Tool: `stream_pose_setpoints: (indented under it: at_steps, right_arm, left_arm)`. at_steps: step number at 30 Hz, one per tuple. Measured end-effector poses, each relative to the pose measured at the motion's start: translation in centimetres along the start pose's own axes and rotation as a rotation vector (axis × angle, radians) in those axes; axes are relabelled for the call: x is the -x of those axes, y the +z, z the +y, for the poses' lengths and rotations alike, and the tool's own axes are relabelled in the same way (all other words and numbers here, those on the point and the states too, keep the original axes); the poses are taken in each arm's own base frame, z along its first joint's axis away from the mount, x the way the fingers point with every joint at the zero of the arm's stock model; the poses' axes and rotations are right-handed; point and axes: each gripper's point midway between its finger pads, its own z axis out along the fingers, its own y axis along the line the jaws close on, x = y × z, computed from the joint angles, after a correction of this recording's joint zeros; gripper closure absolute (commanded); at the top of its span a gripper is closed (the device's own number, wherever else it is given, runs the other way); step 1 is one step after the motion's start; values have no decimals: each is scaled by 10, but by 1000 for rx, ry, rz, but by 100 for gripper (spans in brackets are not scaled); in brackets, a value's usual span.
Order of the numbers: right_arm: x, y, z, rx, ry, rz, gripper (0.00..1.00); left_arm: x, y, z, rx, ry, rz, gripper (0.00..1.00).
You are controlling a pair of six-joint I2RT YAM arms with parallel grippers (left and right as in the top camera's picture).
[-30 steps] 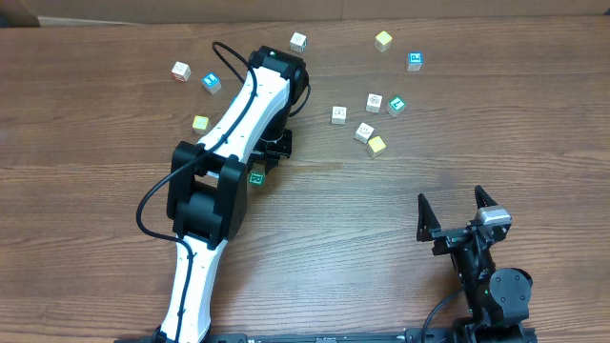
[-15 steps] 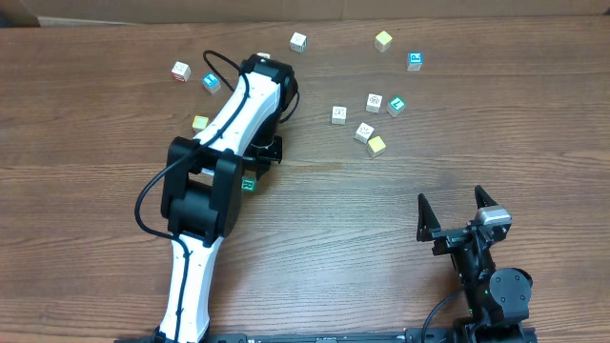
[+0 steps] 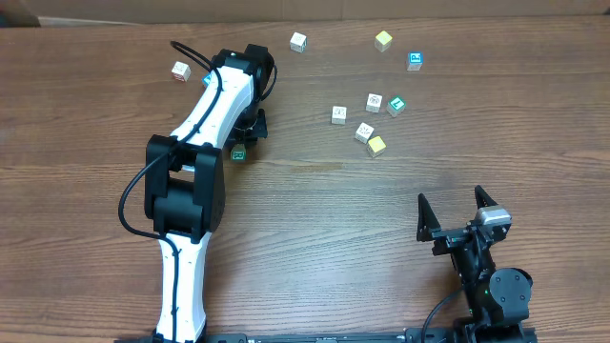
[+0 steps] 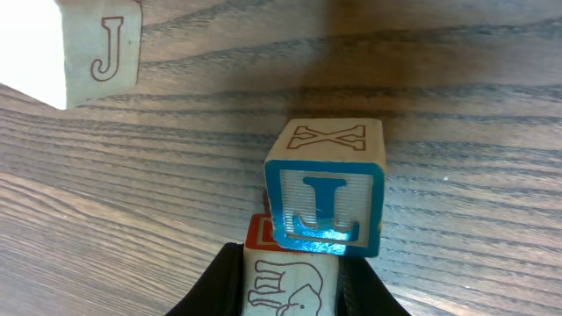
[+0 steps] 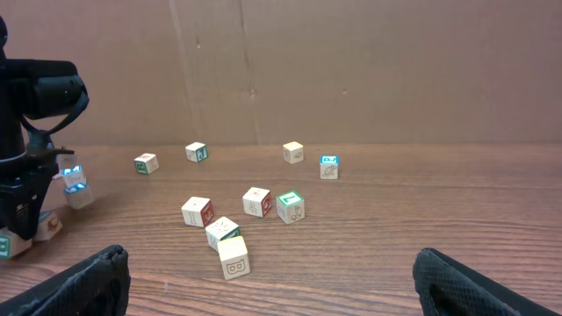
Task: Form a horizontal line
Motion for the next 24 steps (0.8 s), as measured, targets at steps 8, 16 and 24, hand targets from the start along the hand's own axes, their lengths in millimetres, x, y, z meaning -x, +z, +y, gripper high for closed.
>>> stream_pose_setpoints:
  at_steps: [8,16,24]
  right_arm:
    - [0,0,0,0,0,0,0]
    - [0,0,0,0,0,0,0]
    - [0,0,0,0,0,0,0]
  left_arm:
    - [-19,-1,3,13,20,76,95]
    - [-51,-6,16,58,50,213,96]
    - [-72,-12,28,103,62,298,95]
